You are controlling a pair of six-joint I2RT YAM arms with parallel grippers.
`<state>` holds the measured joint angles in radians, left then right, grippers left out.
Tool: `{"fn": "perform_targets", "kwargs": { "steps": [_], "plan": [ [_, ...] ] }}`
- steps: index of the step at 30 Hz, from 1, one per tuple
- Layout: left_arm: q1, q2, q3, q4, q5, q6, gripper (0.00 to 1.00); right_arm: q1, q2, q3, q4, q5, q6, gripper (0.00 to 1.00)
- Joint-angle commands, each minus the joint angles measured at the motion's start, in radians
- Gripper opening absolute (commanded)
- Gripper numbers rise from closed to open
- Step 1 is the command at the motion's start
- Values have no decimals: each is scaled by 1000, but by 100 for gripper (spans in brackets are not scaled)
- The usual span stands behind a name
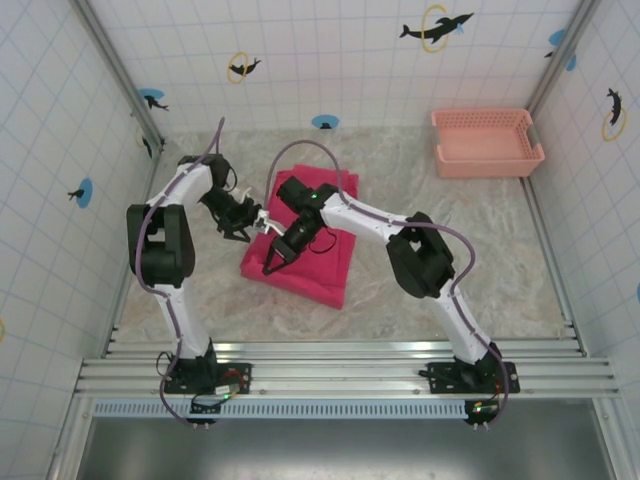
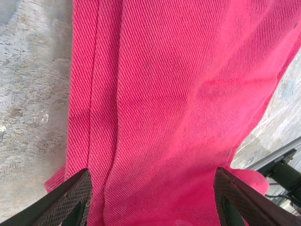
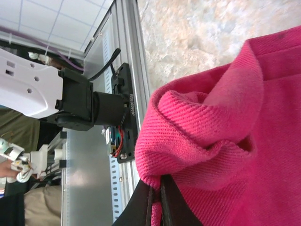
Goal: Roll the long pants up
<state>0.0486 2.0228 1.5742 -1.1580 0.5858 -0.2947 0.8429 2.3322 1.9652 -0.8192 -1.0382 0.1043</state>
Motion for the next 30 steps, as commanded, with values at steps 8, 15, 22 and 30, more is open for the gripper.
{"fn": "perform_targets", "kwargs": {
  "steps": [8,15,22,30],
  "plan": [
    [35,-39,-23,10,-40,-50,69,-6,186,121,-15,3,20,4],
    [50,-287,24,-112,-292,-37,68,-24,232,173,-40,111,21,6],
    [-28,-560,-277,-82,-237,-49,52,-56,281,230,-31,108,57,7],
    [-67,-575,-497,52,-168,-96,50,-90,284,227,-3,86,87,7]
  ]
}}
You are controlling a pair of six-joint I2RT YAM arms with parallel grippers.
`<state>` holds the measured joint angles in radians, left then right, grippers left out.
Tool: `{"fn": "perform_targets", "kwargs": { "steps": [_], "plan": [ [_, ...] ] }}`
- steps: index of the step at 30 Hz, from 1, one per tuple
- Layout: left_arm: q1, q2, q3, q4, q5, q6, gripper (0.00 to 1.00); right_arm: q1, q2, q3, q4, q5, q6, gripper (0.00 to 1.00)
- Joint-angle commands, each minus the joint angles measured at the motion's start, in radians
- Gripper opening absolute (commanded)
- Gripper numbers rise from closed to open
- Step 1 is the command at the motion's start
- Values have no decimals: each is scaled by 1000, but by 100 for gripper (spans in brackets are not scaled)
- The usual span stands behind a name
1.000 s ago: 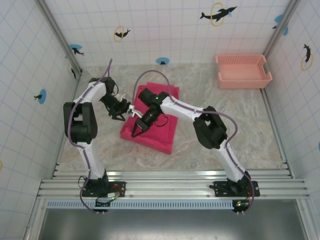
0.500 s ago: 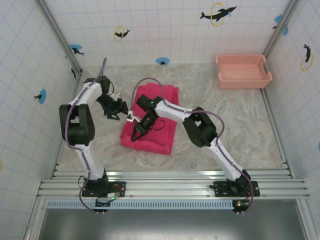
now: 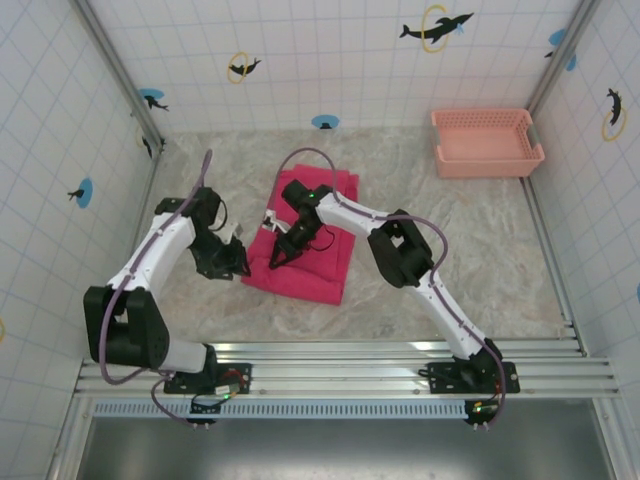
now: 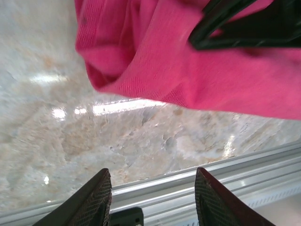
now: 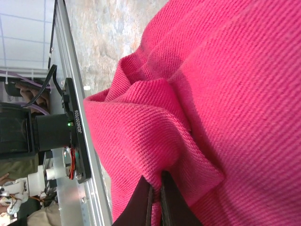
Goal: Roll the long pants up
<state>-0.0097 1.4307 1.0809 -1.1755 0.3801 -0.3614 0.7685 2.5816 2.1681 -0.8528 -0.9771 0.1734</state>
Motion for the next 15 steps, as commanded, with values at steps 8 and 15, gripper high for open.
{"fn": "perform_targets", "kwargs": {
  "steps": [8,15],
  "plan": [
    [-67,234,90,166,51,-74,59,4,42,23,45,3,31,8],
    [-94,454,140,124,-33,-43,58,-7,2,48,21,73,-1,29]
  ]
}}
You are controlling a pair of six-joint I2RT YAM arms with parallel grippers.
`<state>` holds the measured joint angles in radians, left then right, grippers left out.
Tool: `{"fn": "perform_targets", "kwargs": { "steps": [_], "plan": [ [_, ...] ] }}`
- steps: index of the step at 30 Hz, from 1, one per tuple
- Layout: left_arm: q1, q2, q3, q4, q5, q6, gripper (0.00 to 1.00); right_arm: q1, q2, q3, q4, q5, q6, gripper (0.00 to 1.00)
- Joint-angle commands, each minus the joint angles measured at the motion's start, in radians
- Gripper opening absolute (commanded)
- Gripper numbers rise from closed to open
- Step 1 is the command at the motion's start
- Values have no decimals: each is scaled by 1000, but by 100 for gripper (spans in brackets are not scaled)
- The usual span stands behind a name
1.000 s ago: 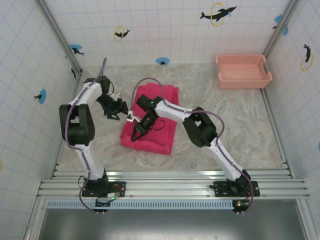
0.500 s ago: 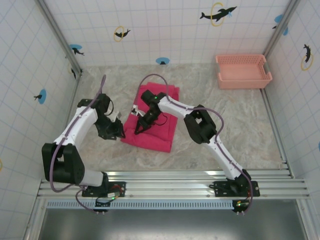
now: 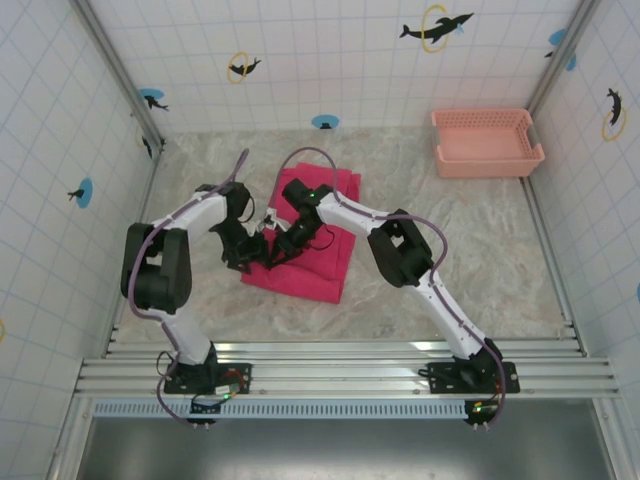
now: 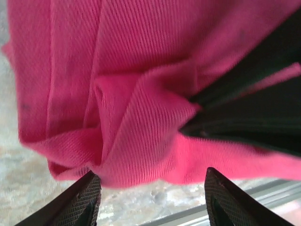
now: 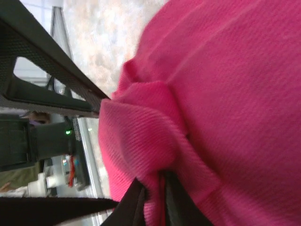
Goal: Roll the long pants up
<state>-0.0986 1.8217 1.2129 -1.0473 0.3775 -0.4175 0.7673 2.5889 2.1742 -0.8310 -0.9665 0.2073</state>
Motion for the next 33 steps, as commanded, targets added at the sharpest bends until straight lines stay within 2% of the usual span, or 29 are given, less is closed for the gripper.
{"fn": "perform_targets", "kwargs": {
  "steps": [1,6,10,13,16,20,23,27,33],
  "plan": [
    [-5,76,9,-2,-29,18,57,-19,-25,43,-16,94,-48,34],
    [-5,119,17,16,-16,16,54,-120,-156,19,-69,161,-105,45],
    [-5,143,53,9,-3,18,54,-140,-313,-67,-176,253,-274,48],
    [-4,170,93,-16,-2,34,54,-87,-496,-254,-180,360,-410,49],
    [-5,197,130,-42,8,51,54,26,-643,-450,-123,522,-510,52],
    [-5,218,161,-69,14,67,55,174,-737,-665,-26,730,-603,53],
    [-4,231,206,-99,15,82,55,250,-771,-801,76,864,-617,55],
    [-5,243,233,-133,6,99,56,283,-812,-971,255,995,-614,55],
    [-5,259,254,-167,0,118,57,290,-810,-1085,442,1132,-641,54]
  ]
}}
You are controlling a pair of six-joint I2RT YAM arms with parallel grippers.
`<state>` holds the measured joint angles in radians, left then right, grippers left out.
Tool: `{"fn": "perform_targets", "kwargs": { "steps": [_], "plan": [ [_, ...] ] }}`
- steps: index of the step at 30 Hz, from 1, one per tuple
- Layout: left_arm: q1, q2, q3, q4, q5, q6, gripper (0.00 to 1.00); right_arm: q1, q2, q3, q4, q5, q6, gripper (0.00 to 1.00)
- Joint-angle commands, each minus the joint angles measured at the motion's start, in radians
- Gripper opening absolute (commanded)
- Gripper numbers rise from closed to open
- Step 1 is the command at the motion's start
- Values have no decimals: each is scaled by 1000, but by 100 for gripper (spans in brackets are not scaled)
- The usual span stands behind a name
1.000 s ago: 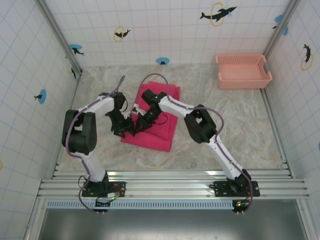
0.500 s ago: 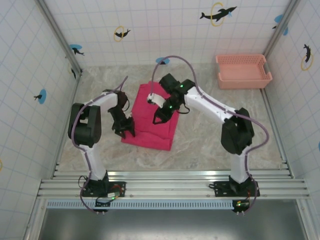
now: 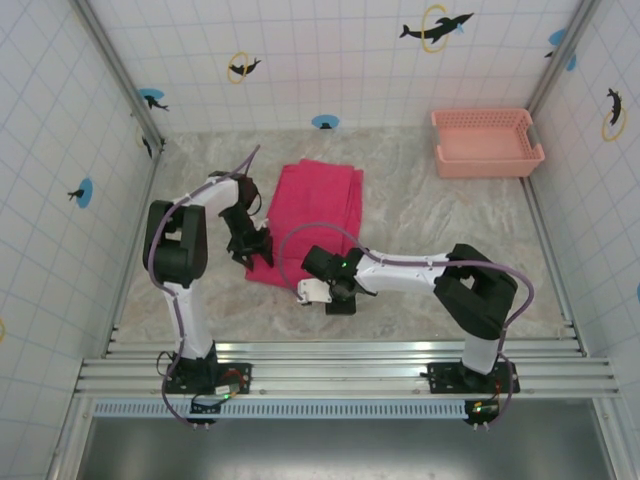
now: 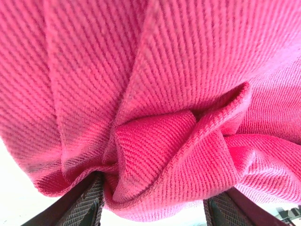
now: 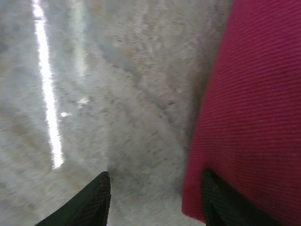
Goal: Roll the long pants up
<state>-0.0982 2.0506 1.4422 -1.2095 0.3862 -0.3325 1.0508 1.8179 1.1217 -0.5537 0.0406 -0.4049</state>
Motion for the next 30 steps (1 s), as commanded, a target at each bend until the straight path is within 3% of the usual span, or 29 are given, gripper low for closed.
{"fn": "perform_targets", "kwargs": {
  "steps": [1,7,14,18,22,26,30],
  "plan": [
    [-5,33,28,-10,-7,36,56,13,-37,-46,189,147,-32,54],
    [-4,54,57,-51,-22,62,57,63,-66,-164,410,246,-114,55],
    [-5,62,66,-82,-24,92,56,70,66,-105,429,283,-92,52],
    [-5,62,66,-97,-22,110,56,55,155,-10,364,261,-84,42],
    [-3,64,83,-113,-49,117,58,20,175,79,202,103,-66,19],
    [18,56,136,-135,-82,118,61,-25,110,103,44,-104,-46,12],
    [84,23,218,-148,-67,107,65,-95,93,189,-162,-420,-19,11]
  ]
}}
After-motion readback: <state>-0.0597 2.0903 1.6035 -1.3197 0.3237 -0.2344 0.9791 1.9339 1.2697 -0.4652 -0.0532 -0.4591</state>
